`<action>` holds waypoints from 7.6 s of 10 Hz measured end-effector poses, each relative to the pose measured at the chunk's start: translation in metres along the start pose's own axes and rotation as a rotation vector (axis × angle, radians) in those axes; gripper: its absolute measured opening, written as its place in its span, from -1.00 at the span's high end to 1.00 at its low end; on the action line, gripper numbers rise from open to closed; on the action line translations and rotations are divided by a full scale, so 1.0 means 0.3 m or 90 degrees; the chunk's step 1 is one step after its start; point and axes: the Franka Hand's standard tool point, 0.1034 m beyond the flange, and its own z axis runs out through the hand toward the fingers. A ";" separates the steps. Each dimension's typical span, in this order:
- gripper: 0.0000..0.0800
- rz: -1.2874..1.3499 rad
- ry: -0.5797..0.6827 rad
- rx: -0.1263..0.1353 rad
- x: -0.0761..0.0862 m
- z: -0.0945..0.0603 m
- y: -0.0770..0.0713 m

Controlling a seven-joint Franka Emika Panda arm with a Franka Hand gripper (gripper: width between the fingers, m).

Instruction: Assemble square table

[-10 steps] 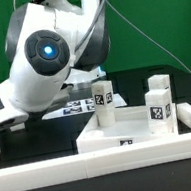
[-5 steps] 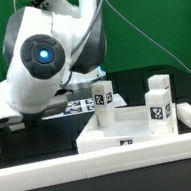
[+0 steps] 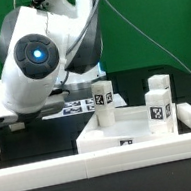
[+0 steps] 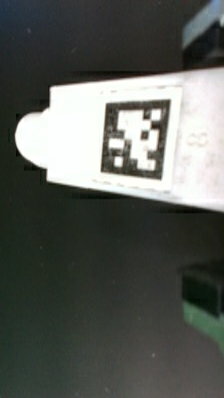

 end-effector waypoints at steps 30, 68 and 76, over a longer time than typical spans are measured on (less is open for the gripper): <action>0.27 -0.034 0.383 -0.088 0.050 -0.426 -0.034; 0.27 0.199 0.774 0.058 0.188 -0.964 -0.204; 0.27 0.247 0.835 0.060 0.189 -1.000 -0.158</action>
Offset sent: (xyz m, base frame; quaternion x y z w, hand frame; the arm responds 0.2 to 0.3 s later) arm -0.0009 0.0068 -0.0035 0.0005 0.0073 0.0076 0.9999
